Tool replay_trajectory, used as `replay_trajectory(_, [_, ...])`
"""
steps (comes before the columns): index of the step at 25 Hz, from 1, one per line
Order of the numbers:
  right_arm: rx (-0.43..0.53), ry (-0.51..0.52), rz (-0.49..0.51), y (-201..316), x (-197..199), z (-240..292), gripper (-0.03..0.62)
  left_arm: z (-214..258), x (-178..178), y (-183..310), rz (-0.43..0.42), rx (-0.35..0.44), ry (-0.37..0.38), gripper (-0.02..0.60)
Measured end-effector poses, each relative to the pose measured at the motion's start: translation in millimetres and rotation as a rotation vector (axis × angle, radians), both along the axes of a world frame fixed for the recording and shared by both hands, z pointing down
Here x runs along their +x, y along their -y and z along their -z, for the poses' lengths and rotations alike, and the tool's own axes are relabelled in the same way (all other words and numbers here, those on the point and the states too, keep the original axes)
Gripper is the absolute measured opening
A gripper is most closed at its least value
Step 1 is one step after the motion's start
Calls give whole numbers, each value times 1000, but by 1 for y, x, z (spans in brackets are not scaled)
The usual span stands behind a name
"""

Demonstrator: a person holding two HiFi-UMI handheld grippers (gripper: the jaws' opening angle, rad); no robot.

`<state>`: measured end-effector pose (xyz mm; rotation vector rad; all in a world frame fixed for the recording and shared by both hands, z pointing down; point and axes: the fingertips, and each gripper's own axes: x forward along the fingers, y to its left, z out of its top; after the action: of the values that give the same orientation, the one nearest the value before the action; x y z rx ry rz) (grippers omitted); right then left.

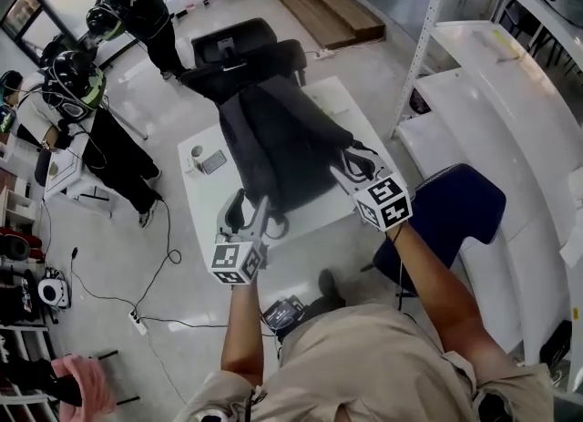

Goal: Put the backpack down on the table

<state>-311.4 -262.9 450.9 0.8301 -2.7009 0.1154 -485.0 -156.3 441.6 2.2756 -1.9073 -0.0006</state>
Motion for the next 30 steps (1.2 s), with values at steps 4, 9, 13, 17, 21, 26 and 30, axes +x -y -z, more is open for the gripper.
replay_trajectory(4, [4, 31, 33, -40, 33, 21, 170, 33, 33, -33, -14, 53, 8, 241])
replay_trajectory(9, [39, 75, 72, -105, 75, 51, 44, 76, 88, -78, -45, 117, 52, 187])
replay_trajectory(13, [91, 98, 99, -149, 97, 79, 32, 111, 133, -116, -97, 194, 108, 105])
replay_trajectory(17, [103, 118, 136, -194, 104, 97, 29, 136, 159, -161, -107, 232, 179, 50])
replay_trajectory(21, [121, 133, 170, -228, 107, 115, 28, 152, 172, -193, -113, 241, 195, 34])
replay_trajectory(26, [141, 143, 218, -264, 107, 142, 26, 170, 183, -228, -114, 237, 198, 23])
replay_trajectory(30, [159, 145, 262, -291, 106, 159, 25, 185, 195, -252, -125, 254, 212, 20])
